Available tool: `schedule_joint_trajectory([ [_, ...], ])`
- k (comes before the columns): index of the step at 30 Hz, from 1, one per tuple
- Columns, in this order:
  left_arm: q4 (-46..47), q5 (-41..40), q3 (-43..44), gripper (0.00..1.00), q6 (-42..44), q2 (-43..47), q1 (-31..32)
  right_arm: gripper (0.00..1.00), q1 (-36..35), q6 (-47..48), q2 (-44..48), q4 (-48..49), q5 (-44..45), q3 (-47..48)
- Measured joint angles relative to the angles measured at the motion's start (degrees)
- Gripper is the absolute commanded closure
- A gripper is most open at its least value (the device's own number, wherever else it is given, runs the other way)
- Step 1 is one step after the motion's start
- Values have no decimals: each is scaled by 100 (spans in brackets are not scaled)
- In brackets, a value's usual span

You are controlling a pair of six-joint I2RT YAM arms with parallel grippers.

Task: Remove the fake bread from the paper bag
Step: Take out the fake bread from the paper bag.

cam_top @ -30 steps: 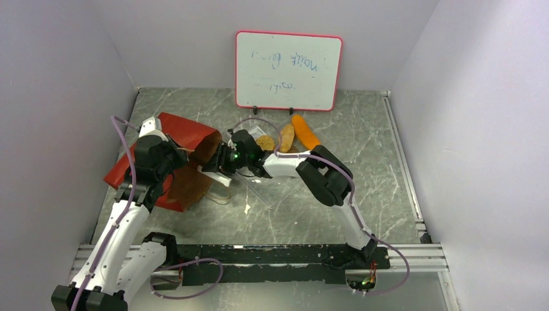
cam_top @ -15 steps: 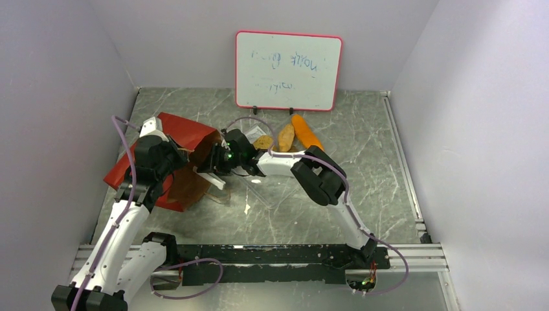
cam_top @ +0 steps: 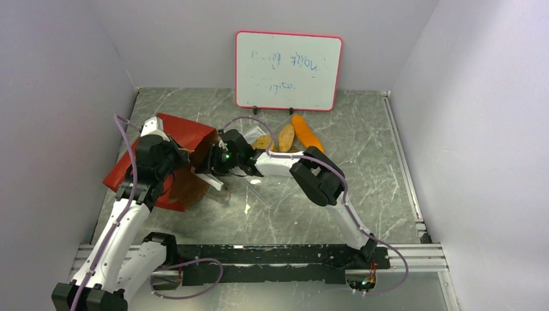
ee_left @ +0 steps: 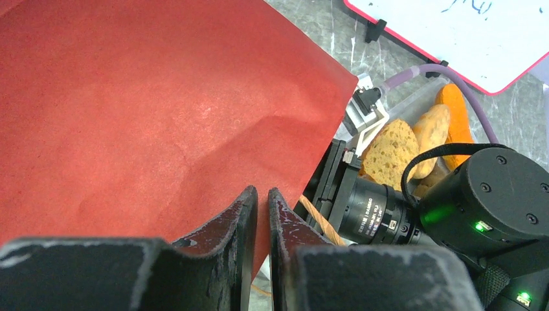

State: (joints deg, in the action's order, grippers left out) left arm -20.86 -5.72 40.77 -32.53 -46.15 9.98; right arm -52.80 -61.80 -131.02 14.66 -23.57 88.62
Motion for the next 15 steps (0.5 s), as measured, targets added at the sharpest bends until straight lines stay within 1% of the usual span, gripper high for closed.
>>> schedule_joint_trajectory([
  [15,2,0,2,93,15,-11,0,61,-94,138,-7,-111,-68,-31],
])
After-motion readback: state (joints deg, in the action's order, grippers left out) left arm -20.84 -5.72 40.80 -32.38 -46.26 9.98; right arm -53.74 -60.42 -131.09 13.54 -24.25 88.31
